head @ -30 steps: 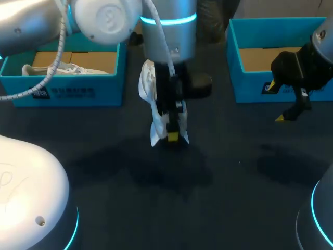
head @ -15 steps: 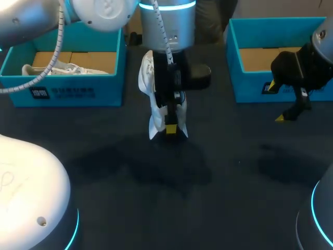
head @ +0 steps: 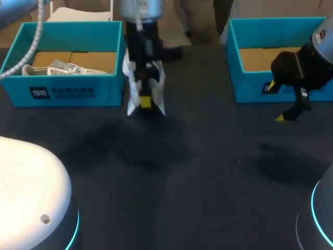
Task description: Take the shoe out of the shoebox, open the shoe tongue, remove and reinsert the insole, then place the shoe into the shoebox
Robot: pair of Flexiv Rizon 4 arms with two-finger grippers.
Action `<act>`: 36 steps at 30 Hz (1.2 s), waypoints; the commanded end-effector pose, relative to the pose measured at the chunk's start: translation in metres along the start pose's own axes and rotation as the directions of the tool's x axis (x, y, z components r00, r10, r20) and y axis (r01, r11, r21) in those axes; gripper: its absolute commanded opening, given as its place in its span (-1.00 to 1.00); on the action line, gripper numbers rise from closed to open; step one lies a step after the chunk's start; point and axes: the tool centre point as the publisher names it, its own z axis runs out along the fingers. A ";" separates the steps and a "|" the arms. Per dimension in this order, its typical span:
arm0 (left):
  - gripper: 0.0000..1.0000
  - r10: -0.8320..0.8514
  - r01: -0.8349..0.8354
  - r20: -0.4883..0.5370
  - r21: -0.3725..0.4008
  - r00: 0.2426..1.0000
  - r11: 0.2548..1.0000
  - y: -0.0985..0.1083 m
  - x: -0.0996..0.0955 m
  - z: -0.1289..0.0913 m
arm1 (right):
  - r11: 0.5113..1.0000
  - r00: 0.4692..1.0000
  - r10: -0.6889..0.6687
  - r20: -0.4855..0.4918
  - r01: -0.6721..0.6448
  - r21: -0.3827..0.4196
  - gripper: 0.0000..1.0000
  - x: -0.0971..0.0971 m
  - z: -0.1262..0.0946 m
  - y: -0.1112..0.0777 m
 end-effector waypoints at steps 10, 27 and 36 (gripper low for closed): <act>-1.00 0.069 -0.069 -0.014 0.028 0.997 0.997 0.071 -0.045 -0.038 | 1.000 1.000 0.000 0.000 0.000 0.002 1.00 -0.001 0.001 0.000; -1.00 0.165 -0.165 0.036 0.004 0.986 0.986 0.166 -0.107 -0.064 | 1.000 1.000 0.000 0.000 0.000 0.002 1.00 -0.001 0.001 0.000; -1.00 0.137 -0.138 0.039 0.026 0.990 0.990 0.213 -0.135 -0.075 | 1.000 1.000 0.000 0.000 0.000 0.002 1.00 -0.001 0.001 0.000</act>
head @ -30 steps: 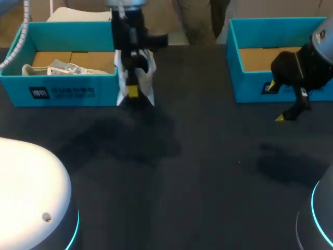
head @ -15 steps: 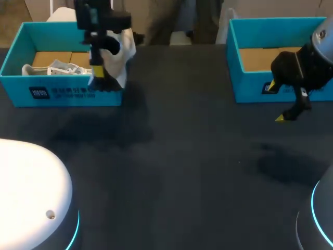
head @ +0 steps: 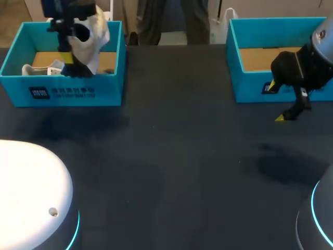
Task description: Take the shoe out of the shoebox, open the shoe tongue, remove and reinsert the insole, then place the shoe into the shoebox
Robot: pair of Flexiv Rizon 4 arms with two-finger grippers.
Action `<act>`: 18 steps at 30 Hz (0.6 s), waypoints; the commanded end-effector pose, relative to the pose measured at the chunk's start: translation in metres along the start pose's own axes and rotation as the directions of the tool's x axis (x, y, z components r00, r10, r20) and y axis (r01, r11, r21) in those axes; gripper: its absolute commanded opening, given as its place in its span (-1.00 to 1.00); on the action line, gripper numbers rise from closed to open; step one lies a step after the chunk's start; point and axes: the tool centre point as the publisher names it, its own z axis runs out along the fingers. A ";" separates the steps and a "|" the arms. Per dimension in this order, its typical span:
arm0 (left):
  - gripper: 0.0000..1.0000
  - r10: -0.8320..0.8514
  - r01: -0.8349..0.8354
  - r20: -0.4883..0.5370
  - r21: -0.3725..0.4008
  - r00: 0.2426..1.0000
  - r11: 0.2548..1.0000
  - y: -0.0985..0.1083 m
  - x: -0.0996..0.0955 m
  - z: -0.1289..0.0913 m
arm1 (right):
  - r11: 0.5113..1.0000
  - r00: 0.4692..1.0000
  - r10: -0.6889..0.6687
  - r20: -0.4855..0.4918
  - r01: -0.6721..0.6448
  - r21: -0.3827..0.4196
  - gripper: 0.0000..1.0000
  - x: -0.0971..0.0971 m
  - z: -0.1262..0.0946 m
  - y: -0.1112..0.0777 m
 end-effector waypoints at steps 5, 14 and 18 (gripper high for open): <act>-1.00 -0.015 0.015 0.002 0.032 1.000 0.999 0.049 -0.019 -0.010 | 1.000 1.000 0.000 0.000 0.000 0.002 1.00 -0.001 0.001 0.000; -1.00 -0.119 0.117 0.061 0.042 0.991 0.992 0.096 -0.048 -0.012 | 1.000 1.000 0.000 0.000 0.000 0.002 1.00 -0.001 0.001 0.000; -1.00 -0.152 0.149 0.075 0.050 0.986 0.988 0.115 -0.062 -0.014 | 1.000 1.000 0.000 0.000 0.000 0.002 1.00 -0.001 0.001 0.000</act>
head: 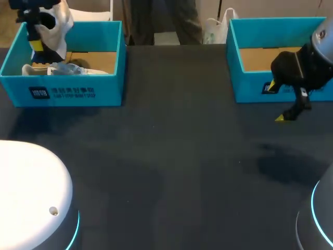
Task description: Take the shoe out of the shoebox, open the shoe tongue, remove and reinsert the insole, then place the shoe into the shoebox
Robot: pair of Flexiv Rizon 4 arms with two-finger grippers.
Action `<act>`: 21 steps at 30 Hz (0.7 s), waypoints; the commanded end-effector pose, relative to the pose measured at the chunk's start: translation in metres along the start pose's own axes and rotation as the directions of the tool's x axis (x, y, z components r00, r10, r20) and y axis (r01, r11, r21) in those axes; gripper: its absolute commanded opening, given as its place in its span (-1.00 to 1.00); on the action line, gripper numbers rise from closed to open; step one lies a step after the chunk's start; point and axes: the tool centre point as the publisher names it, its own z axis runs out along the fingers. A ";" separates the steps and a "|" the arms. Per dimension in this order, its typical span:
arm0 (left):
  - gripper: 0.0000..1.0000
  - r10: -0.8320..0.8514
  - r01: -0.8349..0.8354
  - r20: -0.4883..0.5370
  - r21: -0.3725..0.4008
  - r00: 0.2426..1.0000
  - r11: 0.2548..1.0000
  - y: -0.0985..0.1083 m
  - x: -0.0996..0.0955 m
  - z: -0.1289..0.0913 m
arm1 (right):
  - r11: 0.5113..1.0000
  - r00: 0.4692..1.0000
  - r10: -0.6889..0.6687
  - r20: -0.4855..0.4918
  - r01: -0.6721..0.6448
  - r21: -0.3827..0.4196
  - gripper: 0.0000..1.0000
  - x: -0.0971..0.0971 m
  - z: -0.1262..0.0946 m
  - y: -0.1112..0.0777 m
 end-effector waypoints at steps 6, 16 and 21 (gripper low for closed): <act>-1.00 -0.077 0.076 0.019 0.029 0.997 0.997 0.035 -0.034 -0.002 | 1.000 1.000 0.000 0.000 0.000 0.002 1.00 -0.001 0.001 0.000; -1.00 -0.131 0.129 0.053 0.049 0.990 0.990 0.056 -0.079 -0.001 | 1.000 1.000 0.000 0.000 0.000 0.002 1.00 -0.001 0.001 0.000; -1.00 -0.152 0.149 0.047 0.061 0.987 0.987 0.062 -0.100 -0.001 | 1.000 1.000 0.000 0.000 0.000 0.002 1.00 -0.001 0.001 0.000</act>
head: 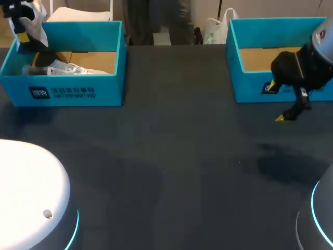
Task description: Take the shoe out of the shoebox, open the shoe tongue, remove and reinsert the insole, then place the shoe into the shoebox
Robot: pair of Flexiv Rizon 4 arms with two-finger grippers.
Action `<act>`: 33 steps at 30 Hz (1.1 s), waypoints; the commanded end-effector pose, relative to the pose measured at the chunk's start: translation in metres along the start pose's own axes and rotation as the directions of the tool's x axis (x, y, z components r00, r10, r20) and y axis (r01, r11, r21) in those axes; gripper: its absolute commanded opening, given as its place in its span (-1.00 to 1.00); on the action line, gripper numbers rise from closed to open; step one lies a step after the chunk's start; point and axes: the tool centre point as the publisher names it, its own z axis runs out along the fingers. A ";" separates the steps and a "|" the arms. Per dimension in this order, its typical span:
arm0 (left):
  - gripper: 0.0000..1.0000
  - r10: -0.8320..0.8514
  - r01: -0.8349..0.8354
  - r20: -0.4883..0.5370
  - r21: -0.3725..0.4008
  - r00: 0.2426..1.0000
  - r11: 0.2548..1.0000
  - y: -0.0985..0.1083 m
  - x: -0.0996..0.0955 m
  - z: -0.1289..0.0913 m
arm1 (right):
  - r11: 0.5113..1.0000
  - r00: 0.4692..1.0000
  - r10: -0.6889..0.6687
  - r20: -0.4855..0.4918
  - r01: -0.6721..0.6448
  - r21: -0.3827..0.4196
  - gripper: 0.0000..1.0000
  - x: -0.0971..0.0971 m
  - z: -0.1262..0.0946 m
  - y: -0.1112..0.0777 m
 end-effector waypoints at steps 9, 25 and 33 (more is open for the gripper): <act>-1.00 -0.086 0.086 -0.013 0.010 0.996 0.996 0.007 -0.061 -0.001 | 1.000 1.000 0.000 0.000 0.000 0.002 1.00 -0.001 0.001 0.000; -1.00 -0.128 0.128 -0.016 0.013 0.992 0.992 0.010 -0.076 -0.005 | 1.000 1.000 0.000 0.000 0.000 0.002 1.00 -0.001 0.001 0.000; -1.00 0.071 -0.071 0.019 -0.001 0.997 0.997 0.011 -0.068 -0.014 | 1.000 1.000 0.000 0.000 0.000 0.002 1.00 -0.001 0.001 0.000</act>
